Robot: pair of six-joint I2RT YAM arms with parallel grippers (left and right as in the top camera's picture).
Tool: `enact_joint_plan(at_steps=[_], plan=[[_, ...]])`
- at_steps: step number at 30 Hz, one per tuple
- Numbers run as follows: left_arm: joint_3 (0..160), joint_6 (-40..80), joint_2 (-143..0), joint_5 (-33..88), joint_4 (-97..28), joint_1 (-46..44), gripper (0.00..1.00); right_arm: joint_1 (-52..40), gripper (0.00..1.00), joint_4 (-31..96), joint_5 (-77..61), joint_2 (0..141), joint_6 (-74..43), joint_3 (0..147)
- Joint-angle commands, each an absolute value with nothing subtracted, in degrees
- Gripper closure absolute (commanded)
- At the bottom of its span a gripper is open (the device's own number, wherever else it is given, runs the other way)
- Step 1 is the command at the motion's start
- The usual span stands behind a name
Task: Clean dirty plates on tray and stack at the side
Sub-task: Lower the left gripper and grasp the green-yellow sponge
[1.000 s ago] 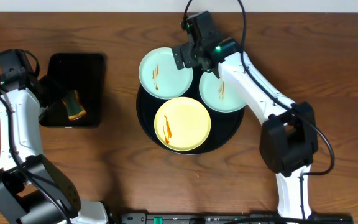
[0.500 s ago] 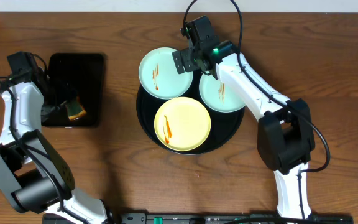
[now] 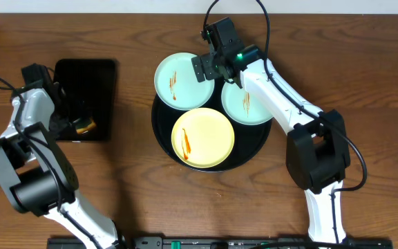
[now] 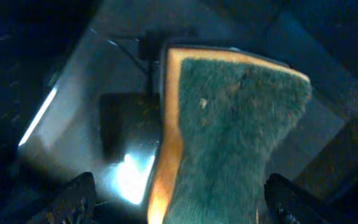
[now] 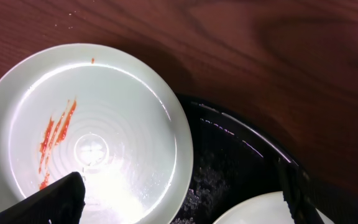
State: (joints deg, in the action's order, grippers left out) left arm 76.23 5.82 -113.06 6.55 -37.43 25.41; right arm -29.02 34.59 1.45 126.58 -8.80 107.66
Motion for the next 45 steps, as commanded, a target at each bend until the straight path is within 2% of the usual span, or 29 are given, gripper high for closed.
enact_joint_plan(at_steps=[1,6,11,19,27,29,31,38,43,45], plan=[[77.17,4.51,-113.10,7.94,-36.23,25.41,0.13,-29.45,0.01,34.54,1.21,126.45,-9.82,107.81],[77.17,4.49,-113.10,7.94,-34.59,25.41,0.14,-29.45,0.01,34.48,1.21,126.45,-9.85,107.81],[77.12,4.51,-113.19,7.97,-33.69,25.15,0.30,-29.45,0.01,34.50,1.02,126.45,-9.85,107.81],[77.08,4.60,-116.60,7.97,-35.07,24.88,0.30,-29.67,0.01,34.94,1.02,126.45,-9.82,107.81],[77.28,4.78,-116.03,7.99,-35.05,24.88,0.48,-29.71,0.01,35.18,0.99,126.45,-9.85,107.81],[77.30,4.80,-115.63,7.99,-35.03,24.88,0.59,-29.71,0.01,35.22,0.99,126.45,-9.85,107.81],[77.45,4.80,-114.89,7.97,-35.03,24.88,0.65,-29.71,0.01,35.29,0.99,126.45,-9.85,107.81],[77.54,4.99,-110.87,8.01,-35.09,24.88,0.67,-29.71,0.01,35.40,0.99,126.45,-9.85,107.81],[77.45,4.99,-110.39,7.99,-35.62,24.88,0.81,-29.71,0.01,35.40,0.99,126.45,-9.85,107.81],[77.43,4.97,-110.39,7.99,-35.88,24.88,0.92,-29.71,0.01,35.42,0.99,126.45,-9.85,107.81]])
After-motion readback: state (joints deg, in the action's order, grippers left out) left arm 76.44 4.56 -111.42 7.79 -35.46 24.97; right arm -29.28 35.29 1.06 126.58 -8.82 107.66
